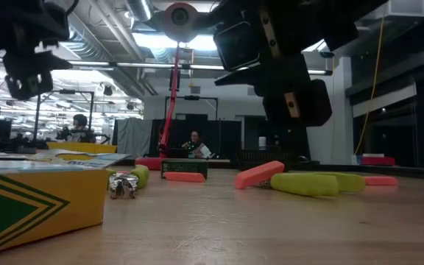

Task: Pick & Place School Supplies
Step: Put the yellow crayon box into the red bin

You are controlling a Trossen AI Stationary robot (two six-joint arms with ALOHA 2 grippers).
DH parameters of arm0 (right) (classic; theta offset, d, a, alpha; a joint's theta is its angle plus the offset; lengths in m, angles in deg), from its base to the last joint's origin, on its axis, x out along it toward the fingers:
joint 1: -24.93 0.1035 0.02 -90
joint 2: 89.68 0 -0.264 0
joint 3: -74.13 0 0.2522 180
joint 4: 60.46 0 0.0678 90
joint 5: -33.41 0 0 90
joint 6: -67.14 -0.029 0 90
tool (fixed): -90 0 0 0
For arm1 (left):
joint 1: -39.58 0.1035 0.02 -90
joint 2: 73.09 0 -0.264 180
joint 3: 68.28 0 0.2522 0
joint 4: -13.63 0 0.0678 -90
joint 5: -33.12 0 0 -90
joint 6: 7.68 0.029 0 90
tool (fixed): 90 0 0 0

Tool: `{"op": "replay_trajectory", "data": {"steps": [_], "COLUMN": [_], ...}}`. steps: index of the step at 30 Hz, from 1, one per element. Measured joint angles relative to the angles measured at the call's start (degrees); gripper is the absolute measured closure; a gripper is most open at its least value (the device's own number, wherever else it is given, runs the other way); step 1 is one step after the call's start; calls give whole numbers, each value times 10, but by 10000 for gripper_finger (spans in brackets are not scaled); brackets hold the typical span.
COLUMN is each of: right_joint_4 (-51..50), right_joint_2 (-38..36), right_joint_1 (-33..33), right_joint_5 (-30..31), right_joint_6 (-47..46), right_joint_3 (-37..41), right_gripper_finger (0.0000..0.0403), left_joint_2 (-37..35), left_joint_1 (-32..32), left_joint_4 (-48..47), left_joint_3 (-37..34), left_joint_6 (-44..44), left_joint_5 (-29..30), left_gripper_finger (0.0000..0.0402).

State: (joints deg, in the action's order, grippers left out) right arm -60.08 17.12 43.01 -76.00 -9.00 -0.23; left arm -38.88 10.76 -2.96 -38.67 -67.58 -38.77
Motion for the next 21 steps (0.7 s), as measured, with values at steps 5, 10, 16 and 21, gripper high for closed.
{"op": "replay_trajectory", "data": {"steps": [5,10,16,21], "right_joint_4": [-77,-109,-109,-107], "right_joint_2": [2,27,129,194], "right_joint_1": [-3,-11,-15,-15], "right_joint_5": [-2,-10,-57,-70], "right_joint_6": [68,122,151,157], "right_joint_3": [-28,-62,-143,-210], "right_gripper_finger": [211,211,211,211], "left_joint_2": [66,110,125,119], "left_joint_1": [-18,-25,-24,-45], "left_joint_4": [27,27,25,25], "left_joint_3": [65,126,140,140], "left_joint_6": [102,162,156,135], "left_joint_5": [30,82,89,90], "left_gripper_finger": [229,229,229,229]}}
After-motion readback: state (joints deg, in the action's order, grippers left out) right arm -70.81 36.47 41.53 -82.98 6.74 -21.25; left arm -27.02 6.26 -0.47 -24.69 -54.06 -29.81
